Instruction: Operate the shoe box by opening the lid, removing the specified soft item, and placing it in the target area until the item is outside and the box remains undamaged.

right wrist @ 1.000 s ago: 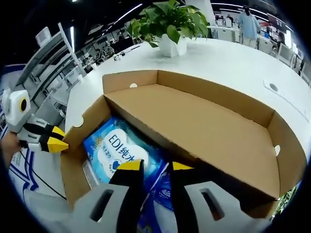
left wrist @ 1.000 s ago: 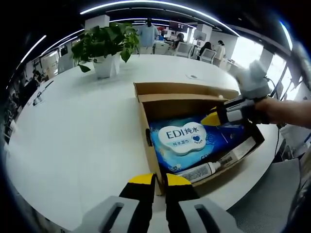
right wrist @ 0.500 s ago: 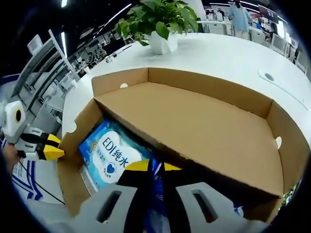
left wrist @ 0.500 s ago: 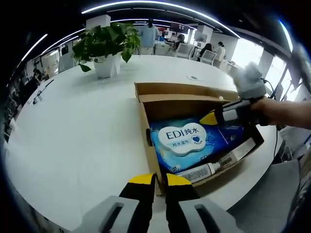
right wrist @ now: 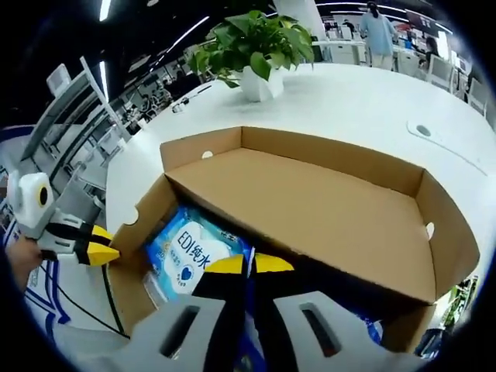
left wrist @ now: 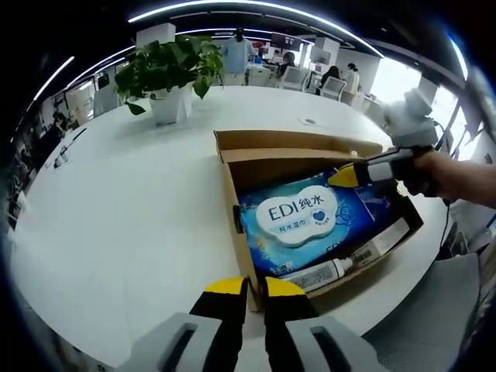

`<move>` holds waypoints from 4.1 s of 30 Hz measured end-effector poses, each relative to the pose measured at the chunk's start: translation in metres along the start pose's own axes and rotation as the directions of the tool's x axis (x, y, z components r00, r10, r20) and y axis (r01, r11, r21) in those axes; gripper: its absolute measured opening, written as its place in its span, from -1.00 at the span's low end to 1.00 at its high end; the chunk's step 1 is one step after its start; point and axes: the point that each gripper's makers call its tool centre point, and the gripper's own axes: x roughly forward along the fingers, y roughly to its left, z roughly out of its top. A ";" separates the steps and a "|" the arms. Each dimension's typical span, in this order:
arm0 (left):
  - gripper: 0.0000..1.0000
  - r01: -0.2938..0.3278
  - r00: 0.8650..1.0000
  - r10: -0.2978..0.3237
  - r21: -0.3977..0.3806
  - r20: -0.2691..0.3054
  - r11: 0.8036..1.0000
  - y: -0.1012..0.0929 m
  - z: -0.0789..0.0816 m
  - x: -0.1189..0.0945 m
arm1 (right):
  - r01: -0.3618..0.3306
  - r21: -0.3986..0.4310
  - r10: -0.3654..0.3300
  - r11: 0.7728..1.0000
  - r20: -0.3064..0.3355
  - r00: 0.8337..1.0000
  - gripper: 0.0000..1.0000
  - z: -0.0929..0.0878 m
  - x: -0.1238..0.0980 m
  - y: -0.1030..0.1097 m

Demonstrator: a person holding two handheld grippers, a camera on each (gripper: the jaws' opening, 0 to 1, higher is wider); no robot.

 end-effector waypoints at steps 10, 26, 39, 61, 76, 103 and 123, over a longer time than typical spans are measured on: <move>-0.81 -0.009 1.000 0.010 0.039 -0.017 0.999 0.000 0.001 0.000 | 0.019 -0.019 -0.019 1.000 0.038 0.999 -1.00 0.005 -0.022 -0.003; -0.68 -0.025 0.999 0.022 0.084 0.037 0.996 -0.007 0.029 -0.008 | 0.040 -0.007 -0.039 0.999 0.090 0.995 -1.00 0.004 -0.050 -0.014; -0.66 0.080 0.997 -0.082 0.127 0.013 0.989 -0.038 0.043 0.017 | 0.060 0.051 -0.066 0.997 0.112 0.991 -1.00 -0.001 -0.071 -0.037; -0.65 0.328 0.941 -0.326 0.012 -0.092 0.945 -0.092 0.027 0.073 | 0.083 0.060 -0.089 0.995 0.119 0.989 -1.00 -0.011 -0.090 -0.053; -0.92 0.359 0.924 -0.367 -0.083 -0.106 0.929 -0.107 0.025 0.074 | 0.086 0.077 -0.096 0.993 0.129 0.987 -1.00 -0.013 -0.091 -0.055; -0.96 0.367 0.926 -0.371 -0.068 -0.066 0.928 -0.112 0.040 0.039 | 0.054 0.128 -0.075 0.990 0.167 0.983 -1.00 -0.006 -0.108 -0.048; -0.96 0.427 0.903 -0.428 -0.024 -0.039 0.904 -0.155 0.060 0.022 | 0.068 0.147 -0.097 0.987 0.199 0.975 -1.00 -0.007 -0.149 -0.069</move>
